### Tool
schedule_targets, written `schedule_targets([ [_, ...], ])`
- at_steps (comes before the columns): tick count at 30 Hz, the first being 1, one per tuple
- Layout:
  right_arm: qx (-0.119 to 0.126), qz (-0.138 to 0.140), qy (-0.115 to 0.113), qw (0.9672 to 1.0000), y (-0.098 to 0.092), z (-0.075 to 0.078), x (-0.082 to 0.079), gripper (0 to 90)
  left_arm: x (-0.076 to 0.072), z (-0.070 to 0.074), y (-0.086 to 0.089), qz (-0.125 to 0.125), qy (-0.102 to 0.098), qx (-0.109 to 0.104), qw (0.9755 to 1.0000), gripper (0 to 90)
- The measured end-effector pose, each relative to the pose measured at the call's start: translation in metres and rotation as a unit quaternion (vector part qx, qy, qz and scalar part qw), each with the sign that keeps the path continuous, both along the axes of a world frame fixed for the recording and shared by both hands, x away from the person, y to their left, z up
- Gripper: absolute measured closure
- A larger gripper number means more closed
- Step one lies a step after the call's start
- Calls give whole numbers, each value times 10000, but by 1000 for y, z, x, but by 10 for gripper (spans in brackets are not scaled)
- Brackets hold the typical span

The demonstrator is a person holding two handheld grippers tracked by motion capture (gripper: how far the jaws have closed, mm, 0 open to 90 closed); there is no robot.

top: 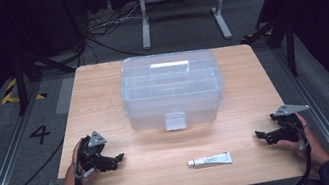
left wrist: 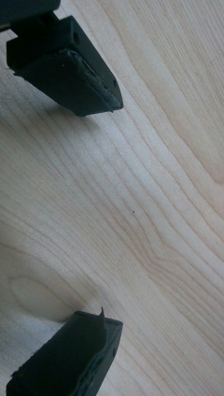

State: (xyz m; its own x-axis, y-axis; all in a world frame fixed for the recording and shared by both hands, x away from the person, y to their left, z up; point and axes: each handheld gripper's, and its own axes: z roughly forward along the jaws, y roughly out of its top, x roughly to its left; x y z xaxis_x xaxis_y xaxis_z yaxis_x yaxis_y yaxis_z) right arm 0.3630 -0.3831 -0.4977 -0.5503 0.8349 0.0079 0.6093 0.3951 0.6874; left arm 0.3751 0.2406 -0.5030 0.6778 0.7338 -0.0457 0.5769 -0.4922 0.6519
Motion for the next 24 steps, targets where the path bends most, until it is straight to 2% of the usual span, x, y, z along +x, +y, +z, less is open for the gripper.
schedule_targets([
  [6, -5, 3, 0, 10000, 0, 0, 0, 10, 0, 0, 0, -23, -1, -2, 10000, 2],
  [7, -5, 3, 0, 10000, 0, 0, 0, 9, 1, 0, 2, -103, -19, 24, 9999, 2],
  [24, -28, 90, 24, 10000, -1, 1, 1, 13, 1, 0, 2, -106, -22, 20, 9999, 3],
])
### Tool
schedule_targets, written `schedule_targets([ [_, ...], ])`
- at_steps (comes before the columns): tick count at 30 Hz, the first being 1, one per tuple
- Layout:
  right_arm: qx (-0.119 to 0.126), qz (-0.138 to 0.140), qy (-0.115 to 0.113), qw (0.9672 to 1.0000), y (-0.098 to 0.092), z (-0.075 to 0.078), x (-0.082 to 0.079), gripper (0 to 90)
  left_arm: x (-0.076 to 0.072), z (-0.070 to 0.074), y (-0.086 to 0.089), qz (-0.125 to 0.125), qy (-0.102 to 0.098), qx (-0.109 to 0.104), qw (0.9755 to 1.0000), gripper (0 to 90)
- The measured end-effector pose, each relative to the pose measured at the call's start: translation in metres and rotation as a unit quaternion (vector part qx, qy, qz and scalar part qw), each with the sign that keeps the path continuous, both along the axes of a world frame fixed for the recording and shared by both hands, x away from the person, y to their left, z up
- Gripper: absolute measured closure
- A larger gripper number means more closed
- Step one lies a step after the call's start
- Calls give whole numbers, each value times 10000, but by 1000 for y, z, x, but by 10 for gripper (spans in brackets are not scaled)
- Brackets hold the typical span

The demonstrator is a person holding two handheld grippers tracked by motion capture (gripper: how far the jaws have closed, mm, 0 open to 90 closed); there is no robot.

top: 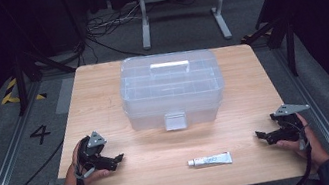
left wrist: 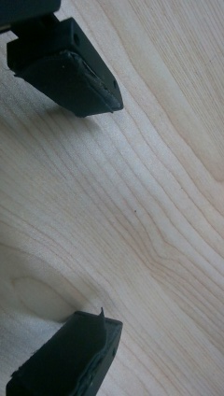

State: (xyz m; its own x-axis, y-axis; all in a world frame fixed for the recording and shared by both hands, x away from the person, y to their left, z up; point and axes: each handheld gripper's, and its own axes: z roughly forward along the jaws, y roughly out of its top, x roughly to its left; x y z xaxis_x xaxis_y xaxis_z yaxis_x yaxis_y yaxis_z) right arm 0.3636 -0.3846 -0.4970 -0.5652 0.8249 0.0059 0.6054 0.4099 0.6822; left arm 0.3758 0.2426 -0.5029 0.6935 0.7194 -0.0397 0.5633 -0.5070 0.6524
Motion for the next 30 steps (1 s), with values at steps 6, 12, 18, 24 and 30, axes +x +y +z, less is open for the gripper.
schedule_targets([
  [6, 26, -15, -17, 10000, -2, 1, 0, 56, 0, 0, 0, -1, 2, -4, 10000, 3],
  [12, 131, 48, -59, 9999, -4, 6, 2, 156, 0, 0, 0, 3, 0, -1, 10000, 3],
  [18, 214, 140, -312, 9992, -3, 27, 7, 184, 0, 0, 0, 1, -1, -5, 10000, 3],
  [24, 197, 234, -403, 9987, 0, 37, 12, 201, 0, 0, 0, 2, -1, 0, 10000, 3],
  [30, 229, 399, -584, 9972, 9, 59, 23, 223, 0, 0, 0, 2, -1, -5, 10000, 3],
])
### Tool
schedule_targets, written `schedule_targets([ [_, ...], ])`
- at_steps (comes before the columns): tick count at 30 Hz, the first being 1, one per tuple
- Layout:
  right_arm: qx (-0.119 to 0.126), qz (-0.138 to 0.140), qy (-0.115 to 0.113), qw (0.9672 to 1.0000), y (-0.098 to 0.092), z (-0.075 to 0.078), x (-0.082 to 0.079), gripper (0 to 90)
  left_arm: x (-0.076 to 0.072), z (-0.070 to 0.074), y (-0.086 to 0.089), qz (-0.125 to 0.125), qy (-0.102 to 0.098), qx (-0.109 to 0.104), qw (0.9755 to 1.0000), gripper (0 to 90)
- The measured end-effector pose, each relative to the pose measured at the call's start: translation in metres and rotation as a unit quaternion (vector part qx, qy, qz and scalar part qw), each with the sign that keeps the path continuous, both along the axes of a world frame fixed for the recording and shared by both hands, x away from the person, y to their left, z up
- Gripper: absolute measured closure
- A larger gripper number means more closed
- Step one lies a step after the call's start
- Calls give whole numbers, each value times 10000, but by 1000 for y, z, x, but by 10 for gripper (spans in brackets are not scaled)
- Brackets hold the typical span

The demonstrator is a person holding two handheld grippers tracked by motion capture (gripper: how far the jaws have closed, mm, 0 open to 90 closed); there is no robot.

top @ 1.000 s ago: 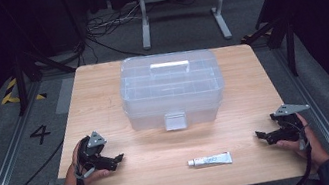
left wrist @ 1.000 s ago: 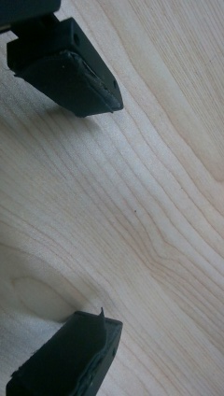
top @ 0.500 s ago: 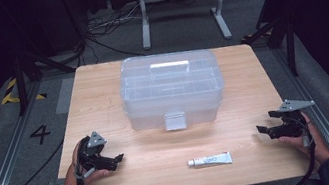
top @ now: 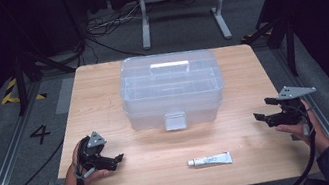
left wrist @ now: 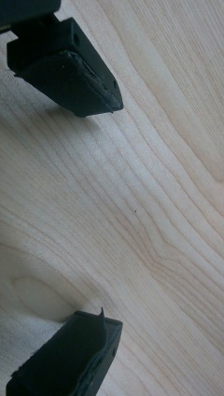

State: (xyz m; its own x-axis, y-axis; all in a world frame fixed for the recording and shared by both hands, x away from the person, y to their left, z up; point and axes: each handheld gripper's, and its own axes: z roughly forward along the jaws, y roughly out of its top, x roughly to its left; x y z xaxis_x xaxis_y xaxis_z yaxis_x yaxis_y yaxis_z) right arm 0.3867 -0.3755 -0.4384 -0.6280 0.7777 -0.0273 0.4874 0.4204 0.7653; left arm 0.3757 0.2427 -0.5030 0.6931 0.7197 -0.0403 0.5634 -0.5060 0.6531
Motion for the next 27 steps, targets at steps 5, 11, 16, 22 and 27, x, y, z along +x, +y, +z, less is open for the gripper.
schedule_targets([
  [5, -13, 102, -208, 9997, 11, 23, 13, 252, 0, 0, 0, 1, 2, 4, 10000, 3],
  [11, 56, 162, -363, 9992, 19, 40, 23, 254, 0, 0, 0, 1, 0, 4, 10000, 3],
  [16, 22, 251, -497, 9984, 30, 52, 32, 261, 0, 0, 0, -1, 0, 0, 10000, 3],
  [22, 23, 388, -653, 9971, 44, 68, 42, 266, 0, 0, 0, 1, 1, 3, 10000, 3],
  [27, 16, 474, -733, 9962, 54, 79, 48, 266, 0, 0, 0, 2, 0, 3, 10000, 3],
])
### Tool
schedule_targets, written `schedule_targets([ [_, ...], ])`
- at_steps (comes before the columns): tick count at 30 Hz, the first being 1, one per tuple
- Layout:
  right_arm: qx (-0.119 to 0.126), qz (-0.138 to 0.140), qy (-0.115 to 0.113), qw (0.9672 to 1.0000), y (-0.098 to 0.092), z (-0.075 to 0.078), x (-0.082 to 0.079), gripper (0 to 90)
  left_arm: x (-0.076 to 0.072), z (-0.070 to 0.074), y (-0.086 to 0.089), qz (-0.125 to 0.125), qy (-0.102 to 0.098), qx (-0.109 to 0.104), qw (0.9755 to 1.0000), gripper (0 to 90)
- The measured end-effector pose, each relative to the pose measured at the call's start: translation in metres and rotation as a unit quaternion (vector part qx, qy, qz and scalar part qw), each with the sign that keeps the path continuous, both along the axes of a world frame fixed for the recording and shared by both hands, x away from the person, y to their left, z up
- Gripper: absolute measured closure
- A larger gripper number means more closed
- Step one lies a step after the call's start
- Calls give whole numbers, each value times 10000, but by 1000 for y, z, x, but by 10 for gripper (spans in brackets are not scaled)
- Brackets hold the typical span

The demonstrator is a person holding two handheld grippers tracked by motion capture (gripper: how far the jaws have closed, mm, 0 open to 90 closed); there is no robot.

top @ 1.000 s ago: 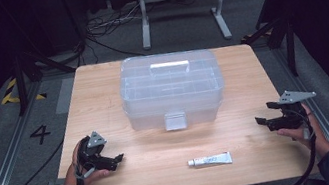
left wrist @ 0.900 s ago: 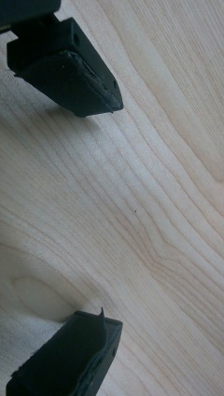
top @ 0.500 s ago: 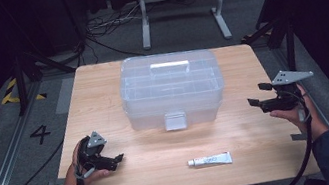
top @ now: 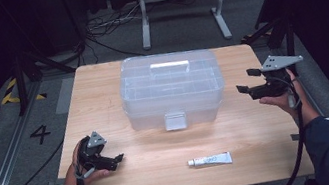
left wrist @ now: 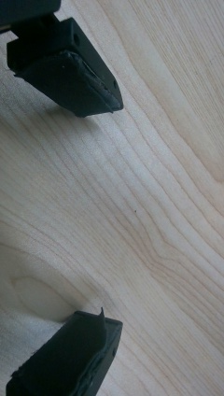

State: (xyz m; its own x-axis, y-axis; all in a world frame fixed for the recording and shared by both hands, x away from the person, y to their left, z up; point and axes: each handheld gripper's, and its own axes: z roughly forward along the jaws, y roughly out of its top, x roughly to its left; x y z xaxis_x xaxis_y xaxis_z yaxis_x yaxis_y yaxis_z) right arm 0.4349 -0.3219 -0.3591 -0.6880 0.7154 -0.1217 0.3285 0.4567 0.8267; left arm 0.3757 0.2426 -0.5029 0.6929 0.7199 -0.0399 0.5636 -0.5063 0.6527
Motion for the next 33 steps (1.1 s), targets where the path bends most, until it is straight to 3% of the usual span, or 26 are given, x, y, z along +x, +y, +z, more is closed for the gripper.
schedule_targets([
  [7, 11, 181, -244, 9995, 24, 26, 17, 294, 0, 0, -2, 84, 33, -23, 10000, 1],
  [15, 93, 513, -231, 9984, 53, 43, 29, 318, 1, 1, -2, 67, 34, 34, 10000, 1],
  [22, 76, 722, -160, 9972, 77, 48, 35, 344, 7, 2, -6, 110, 29, 34, 9999, 28],
  [26, -21, 835, -119, 9964, 92, 48, 41, 364, 15, 7, -8, 115, -1, -42, 9999, 197],
  [28, -107, 831, -113, 9964, 99, 47, 44, 376, 20, 11, -12, 127, -4, -81, 9999, 147],
  [31, -155, 912, -23, 9957, 111, 46, 50, 383, 28, 20, -21, -31, -204, -110, 9997, 185],
  [33, -204, 959, 0, 9952, 118, 46, 53, 412, 38, 30, -29, -44, -346, -277, 9990, 173],
])
